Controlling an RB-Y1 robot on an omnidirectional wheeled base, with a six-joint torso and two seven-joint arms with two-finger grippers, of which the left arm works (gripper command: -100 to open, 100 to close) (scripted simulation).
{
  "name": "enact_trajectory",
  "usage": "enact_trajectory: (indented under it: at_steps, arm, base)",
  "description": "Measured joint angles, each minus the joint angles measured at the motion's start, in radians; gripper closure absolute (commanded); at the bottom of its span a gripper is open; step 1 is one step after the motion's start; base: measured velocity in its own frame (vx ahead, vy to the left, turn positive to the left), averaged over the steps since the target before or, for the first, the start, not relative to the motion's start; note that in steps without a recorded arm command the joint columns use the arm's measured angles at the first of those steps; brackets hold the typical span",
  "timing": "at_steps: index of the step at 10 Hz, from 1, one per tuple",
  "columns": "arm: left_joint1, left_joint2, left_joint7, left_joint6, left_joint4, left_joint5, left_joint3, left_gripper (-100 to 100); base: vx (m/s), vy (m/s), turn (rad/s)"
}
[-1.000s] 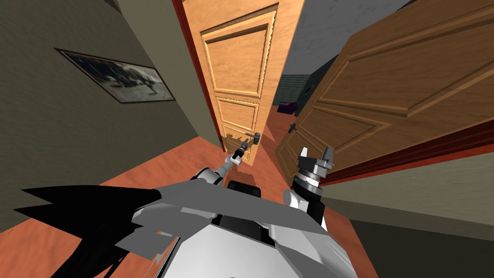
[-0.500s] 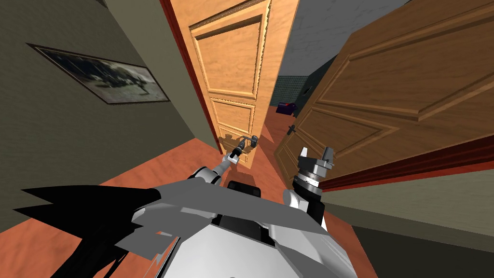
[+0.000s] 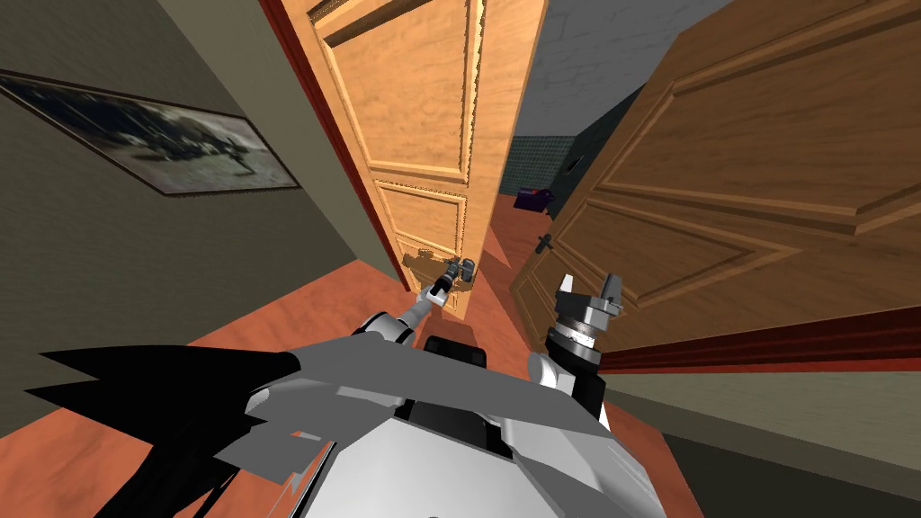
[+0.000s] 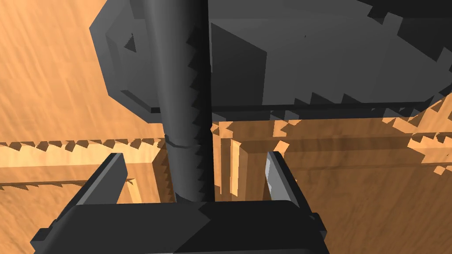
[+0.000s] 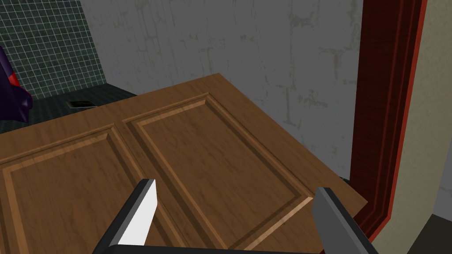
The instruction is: Push the door open
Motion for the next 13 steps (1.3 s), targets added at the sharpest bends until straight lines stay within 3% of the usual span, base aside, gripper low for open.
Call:
enact_trajectory:
  at_steps: [6,7,10,11,13]
  arm:
    - [-0.005,0.002,0.001,-0.001,-0.001,0.0,0.001,100]
    - [0.011,0.003,-0.003,0.008,-0.017,0.0,0.003,100]
    - [-0.017,0.023,-0.004,-0.015,0.05,0.01,0.025,100]
    - [-0.003,0.025,-0.008,-0.008,0.019,0.009,0.027,100]
    - [-0.01,0.033,-0.014,-0.013,0.034,0.014,0.041,100]
  base:
    - [0.008,-0.006,-0.001]
    - [0.132,-0.108,0.05]
    - [0.129,-0.09,0.031]
    - [0.141,-0.097,0.05]
    - [0.13,-0.079,0.023]
